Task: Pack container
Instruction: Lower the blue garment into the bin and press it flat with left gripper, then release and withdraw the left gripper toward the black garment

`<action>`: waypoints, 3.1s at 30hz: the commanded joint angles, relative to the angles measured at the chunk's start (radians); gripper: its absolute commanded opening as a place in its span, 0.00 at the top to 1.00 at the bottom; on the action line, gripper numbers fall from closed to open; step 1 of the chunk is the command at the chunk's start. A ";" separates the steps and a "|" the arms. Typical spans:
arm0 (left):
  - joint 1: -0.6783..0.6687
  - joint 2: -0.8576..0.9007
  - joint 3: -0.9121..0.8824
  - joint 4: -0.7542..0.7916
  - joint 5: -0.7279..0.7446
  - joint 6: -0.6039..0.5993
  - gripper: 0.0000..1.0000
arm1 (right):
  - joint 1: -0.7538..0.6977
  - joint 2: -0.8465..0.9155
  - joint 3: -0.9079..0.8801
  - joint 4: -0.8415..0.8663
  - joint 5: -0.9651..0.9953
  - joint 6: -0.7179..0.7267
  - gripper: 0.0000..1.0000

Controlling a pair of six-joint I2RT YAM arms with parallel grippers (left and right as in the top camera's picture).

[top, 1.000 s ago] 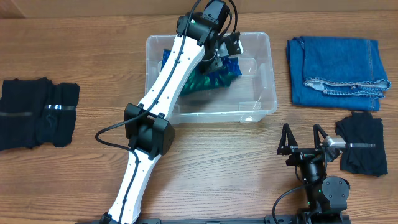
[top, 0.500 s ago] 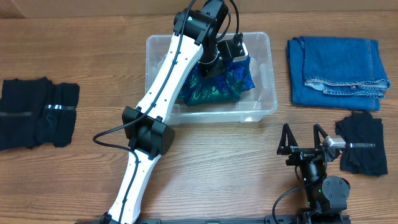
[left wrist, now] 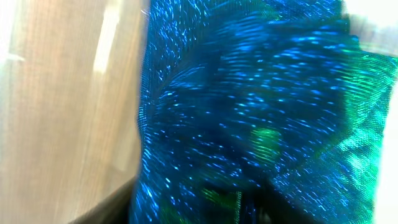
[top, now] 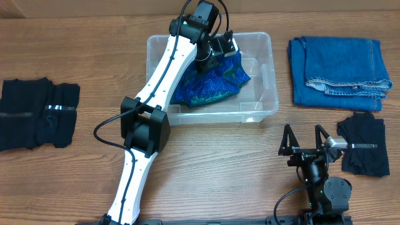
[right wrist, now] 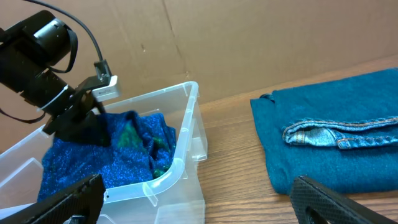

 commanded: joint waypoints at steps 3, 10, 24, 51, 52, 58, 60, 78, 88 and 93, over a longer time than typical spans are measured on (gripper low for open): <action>-0.001 -0.014 -0.003 0.078 -0.032 0.011 0.23 | -0.003 -0.010 -0.010 0.007 0.013 -0.007 0.00; -0.032 -0.015 0.038 0.090 -0.138 -0.064 0.29 | -0.003 -0.010 -0.010 0.007 0.013 -0.007 0.00; -0.092 -0.008 -0.045 0.145 -0.010 -0.844 0.96 | -0.003 -0.010 -0.010 0.007 0.013 -0.007 0.00; -0.055 -0.011 0.083 0.082 0.142 -0.898 0.61 | -0.003 -0.010 -0.010 0.007 0.013 -0.007 0.00; -0.050 -0.011 0.123 0.056 0.142 -0.883 0.57 | -0.003 -0.010 -0.010 0.007 0.012 -0.007 0.00; 0.069 -0.016 0.435 -0.220 0.137 -0.852 0.44 | -0.003 -0.010 -0.010 0.007 0.013 -0.007 0.00; 0.143 -0.016 0.518 -0.307 0.131 -0.829 0.40 | -0.003 -0.010 -0.010 0.007 0.013 -0.007 0.00; 0.544 -0.329 0.544 -0.507 -0.088 -0.733 0.22 | -0.003 -0.010 -0.010 0.007 0.013 -0.007 0.00; 0.716 -0.446 -0.013 -0.504 -0.229 -0.754 0.10 | -0.003 -0.010 -0.010 0.007 0.013 -0.007 0.00; 0.768 -0.434 -0.247 -0.406 -0.152 -0.726 0.11 | -0.003 -0.010 -0.010 0.007 0.013 -0.007 0.00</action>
